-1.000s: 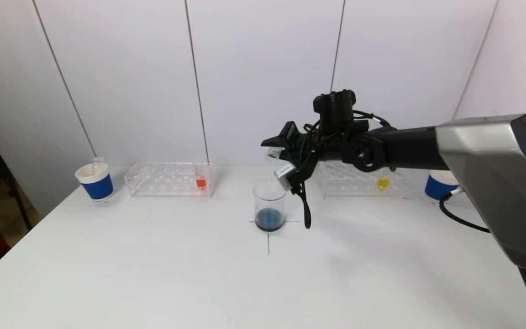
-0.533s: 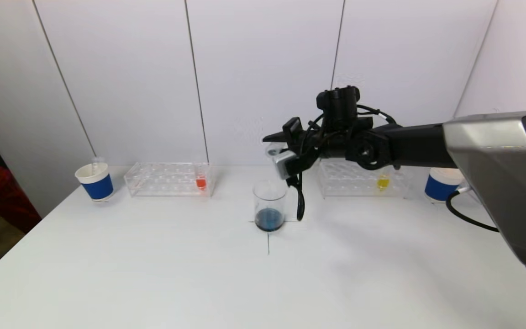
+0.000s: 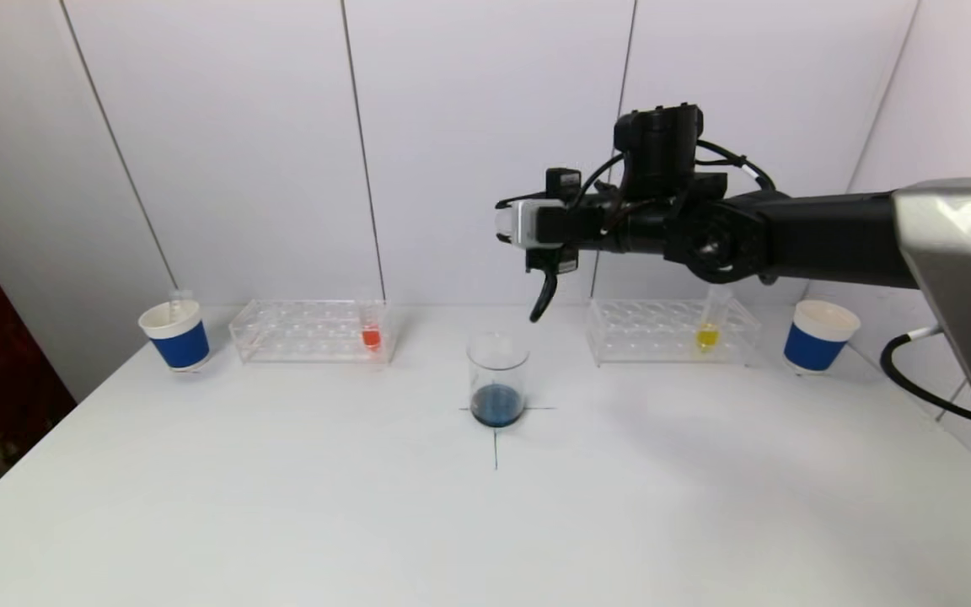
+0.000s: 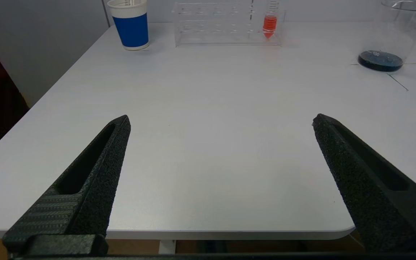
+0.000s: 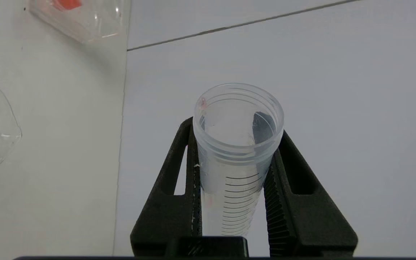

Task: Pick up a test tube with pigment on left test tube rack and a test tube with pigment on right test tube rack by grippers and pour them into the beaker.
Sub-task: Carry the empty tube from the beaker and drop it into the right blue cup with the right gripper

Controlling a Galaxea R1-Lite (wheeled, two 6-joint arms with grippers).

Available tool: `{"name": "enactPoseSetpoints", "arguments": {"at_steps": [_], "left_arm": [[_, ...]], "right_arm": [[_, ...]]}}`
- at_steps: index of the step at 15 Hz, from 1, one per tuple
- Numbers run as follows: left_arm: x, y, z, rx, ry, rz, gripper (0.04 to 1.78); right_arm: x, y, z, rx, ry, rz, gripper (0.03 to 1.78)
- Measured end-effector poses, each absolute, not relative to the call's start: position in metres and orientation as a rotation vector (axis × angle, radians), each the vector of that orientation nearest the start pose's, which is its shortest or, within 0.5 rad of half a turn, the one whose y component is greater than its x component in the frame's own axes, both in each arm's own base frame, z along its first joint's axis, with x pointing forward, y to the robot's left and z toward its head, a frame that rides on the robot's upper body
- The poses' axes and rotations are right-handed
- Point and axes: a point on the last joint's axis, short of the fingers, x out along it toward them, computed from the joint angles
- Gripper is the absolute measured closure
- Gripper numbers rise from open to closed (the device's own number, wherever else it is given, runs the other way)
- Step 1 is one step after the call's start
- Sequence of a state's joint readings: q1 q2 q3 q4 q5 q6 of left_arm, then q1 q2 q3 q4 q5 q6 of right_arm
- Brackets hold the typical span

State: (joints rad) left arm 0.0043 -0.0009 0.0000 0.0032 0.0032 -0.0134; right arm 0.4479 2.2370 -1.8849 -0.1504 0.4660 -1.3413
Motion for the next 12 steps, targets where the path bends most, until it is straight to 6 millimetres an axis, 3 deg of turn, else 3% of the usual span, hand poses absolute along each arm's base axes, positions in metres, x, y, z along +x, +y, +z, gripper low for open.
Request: {"name": "enactPoseSetpoints", "arguments": {"at_steps": [4, 12], "left_arm": [[-0.023, 0.000, 0.075, -0.013, 0.002, 0.007, 0.06], [-0.023, 0.000, 0.075, -0.013, 0.003, 0.007, 0.06]], "right_arm": [[0.426, 0.201, 0.250, -1.062, -0.361, 0.816, 1.27], [0.439, 0.160, 0.276, -0.622, -0.248, 0.591, 1.27]]}}
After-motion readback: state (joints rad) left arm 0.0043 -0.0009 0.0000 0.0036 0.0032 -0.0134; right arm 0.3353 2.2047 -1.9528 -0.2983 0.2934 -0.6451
